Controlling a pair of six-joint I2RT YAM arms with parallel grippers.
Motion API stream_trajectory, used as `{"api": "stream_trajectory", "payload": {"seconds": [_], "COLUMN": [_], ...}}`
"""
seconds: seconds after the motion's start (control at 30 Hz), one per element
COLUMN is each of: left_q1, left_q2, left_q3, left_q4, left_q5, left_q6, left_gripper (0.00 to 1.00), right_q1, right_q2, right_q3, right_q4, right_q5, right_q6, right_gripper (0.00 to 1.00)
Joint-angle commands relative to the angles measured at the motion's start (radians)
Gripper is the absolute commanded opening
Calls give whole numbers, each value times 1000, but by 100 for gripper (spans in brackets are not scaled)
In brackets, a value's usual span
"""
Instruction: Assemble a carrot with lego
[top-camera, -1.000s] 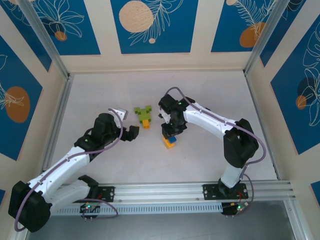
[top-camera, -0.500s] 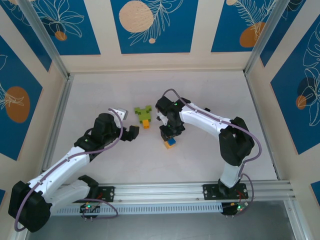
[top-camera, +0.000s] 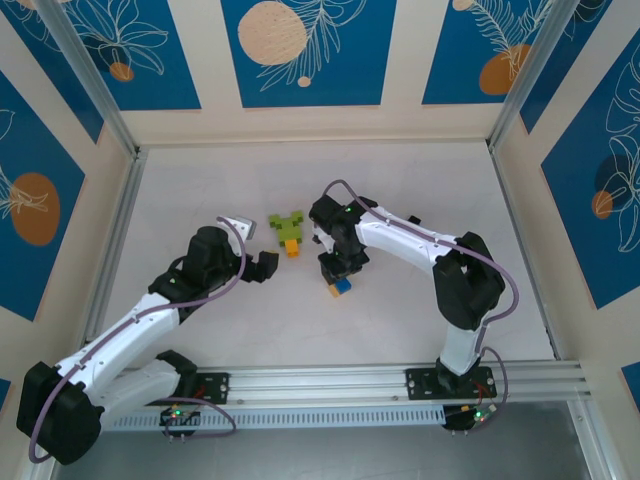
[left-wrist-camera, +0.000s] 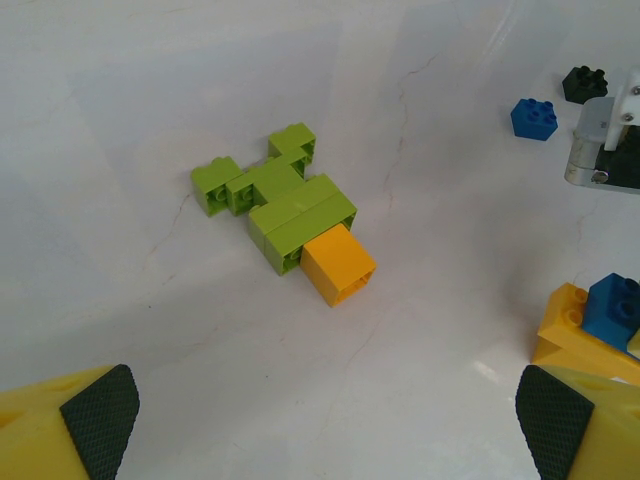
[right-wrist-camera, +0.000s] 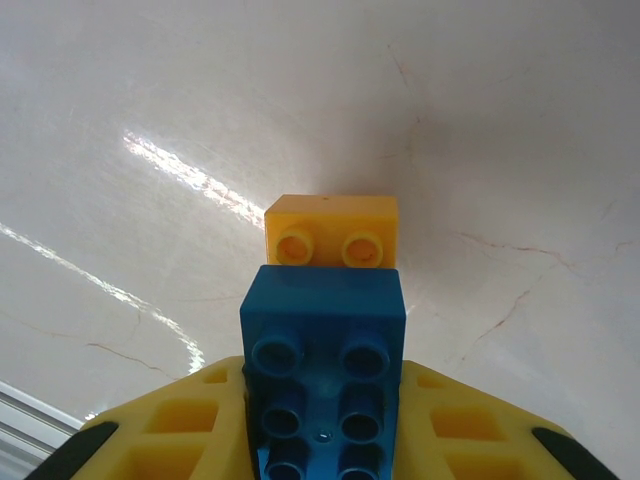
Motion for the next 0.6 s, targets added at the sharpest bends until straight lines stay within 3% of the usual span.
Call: {"api": "stream_trajectory", "payload": {"seconds": [0.0,0.57], "left_q1": [-3,-3], "left_q2": [-3,-7], "left_q3": [24,24], "left_q4": [-5,-6], "left_q5": [20,20], "left_q6": [16,16], "left_gripper": [100,99], "right_q1": [9,11], "right_q2": [20,13], "right_q3": [25,36], "right_q4": [-17,-20], "right_q5": [2,13], "right_q6": [13,14], "right_gripper": [31,30]}}
